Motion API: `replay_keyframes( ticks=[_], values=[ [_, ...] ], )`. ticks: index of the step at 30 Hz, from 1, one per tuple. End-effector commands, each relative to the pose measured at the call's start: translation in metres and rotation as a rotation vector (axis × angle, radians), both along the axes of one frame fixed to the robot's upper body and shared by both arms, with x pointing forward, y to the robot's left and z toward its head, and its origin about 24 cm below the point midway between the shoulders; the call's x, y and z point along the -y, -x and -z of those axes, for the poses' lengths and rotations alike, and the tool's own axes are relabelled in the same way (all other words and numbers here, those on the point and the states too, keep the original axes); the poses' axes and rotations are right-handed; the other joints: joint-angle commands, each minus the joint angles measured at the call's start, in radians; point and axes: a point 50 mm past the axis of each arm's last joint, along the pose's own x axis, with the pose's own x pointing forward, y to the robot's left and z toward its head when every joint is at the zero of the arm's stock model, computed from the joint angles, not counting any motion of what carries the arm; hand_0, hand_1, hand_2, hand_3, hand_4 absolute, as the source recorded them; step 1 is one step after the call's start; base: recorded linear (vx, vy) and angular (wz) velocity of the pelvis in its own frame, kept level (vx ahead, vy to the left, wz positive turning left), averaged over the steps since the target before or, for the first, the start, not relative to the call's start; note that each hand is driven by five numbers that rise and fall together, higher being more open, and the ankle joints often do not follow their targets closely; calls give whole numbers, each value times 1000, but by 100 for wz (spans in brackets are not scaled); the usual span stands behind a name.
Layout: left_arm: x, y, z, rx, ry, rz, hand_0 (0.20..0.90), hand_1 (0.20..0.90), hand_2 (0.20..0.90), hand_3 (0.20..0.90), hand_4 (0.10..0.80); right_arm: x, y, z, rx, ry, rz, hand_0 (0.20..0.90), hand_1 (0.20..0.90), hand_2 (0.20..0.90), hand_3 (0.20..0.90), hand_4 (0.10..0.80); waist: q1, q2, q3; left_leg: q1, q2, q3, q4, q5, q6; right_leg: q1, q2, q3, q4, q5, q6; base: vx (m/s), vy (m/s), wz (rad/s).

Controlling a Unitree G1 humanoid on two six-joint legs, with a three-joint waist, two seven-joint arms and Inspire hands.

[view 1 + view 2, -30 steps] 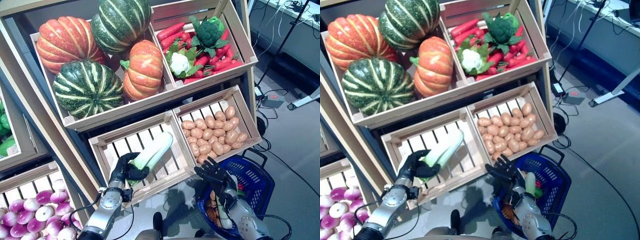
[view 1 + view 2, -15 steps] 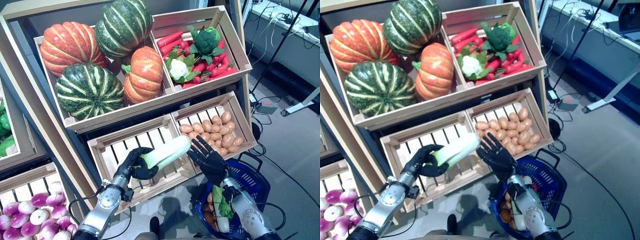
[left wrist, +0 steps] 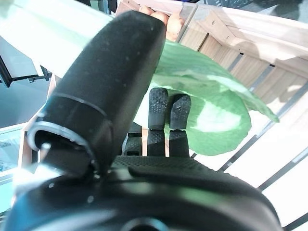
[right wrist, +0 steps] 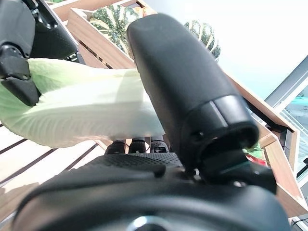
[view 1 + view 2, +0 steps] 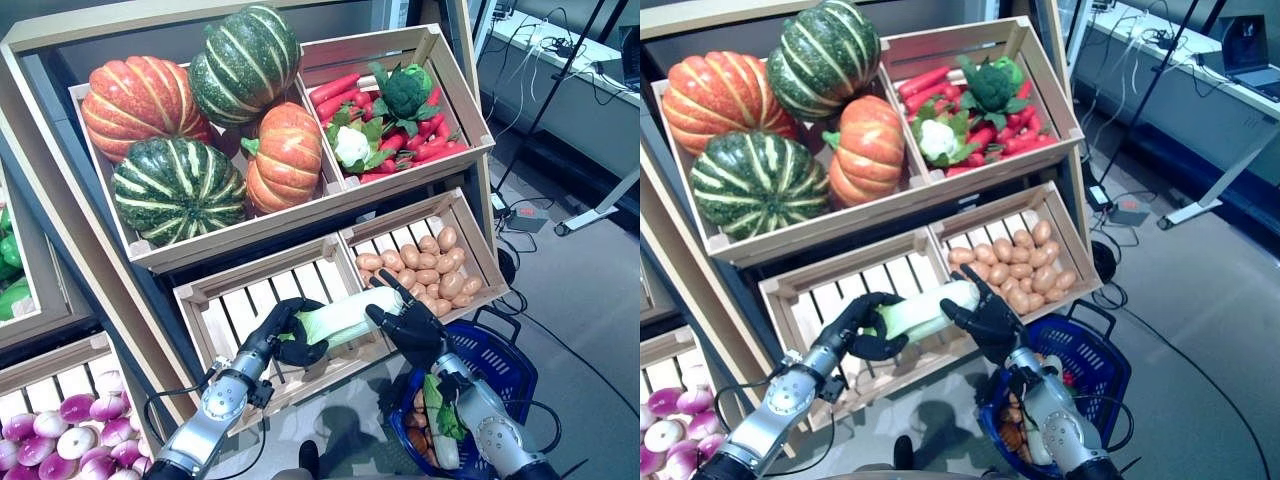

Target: Put vegetables into the basket

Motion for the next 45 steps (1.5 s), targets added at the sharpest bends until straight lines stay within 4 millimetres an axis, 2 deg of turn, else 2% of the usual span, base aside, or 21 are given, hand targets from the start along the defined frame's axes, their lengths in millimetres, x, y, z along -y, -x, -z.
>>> replay_keyframes(
  ticks=[1,15,30,31,32,45],
  values=[
    [25,-34,-65,351,64,132,300,300,300,300,400,-12,-25,-56,300,-85,-19,900,900,900,900,800,11,1,-53,80,1,5,2,-150,-11,-59,-2,24,-42,113,3,0,0,0],
    [45,-33,-64,271,223,203,300,300,300,300,400,-28,-29,-63,330,-143,-44,900,900,900,900,800,20,-1,-60,86,2,-5,2,-152,-12,-51,-7,20,-41,107,4,7,0,0],
    [58,-33,-62,210,378,196,300,300,300,300,400,-39,-32,-71,375,-205,-41,900,900,900,900,800,25,-2,-63,82,2,-14,5,-152,-13,-54,-9,20,-37,105,3,0,0,0],
    [59,-33,-62,208,380,197,300,300,300,300,400,-39,-32,-72,378,-205,-41,747,747,747,747,698,25,-2,-63,82,2,-14,5,-152,-13,-54,-9,20,-37,105,3,0,0,0],
    [61,-33,-61,196,393,206,300,300,300,300,400,-39,-32,-73,383,-215,-34,300,300,300,300,400,24,-2,-64,83,2,-15,4,-152,-13,-53,-9,22,-40,106,3,0,0,0],
    [67,-33,-62,190,397,227,300,300,300,300,400,-40,-33,-73,385,-227,-18,300,300,300,300,400,21,1,-69,82,3,-19,2,-149,-13,-52,-10,27,-44,110,3,0,0,0]
  ],
)
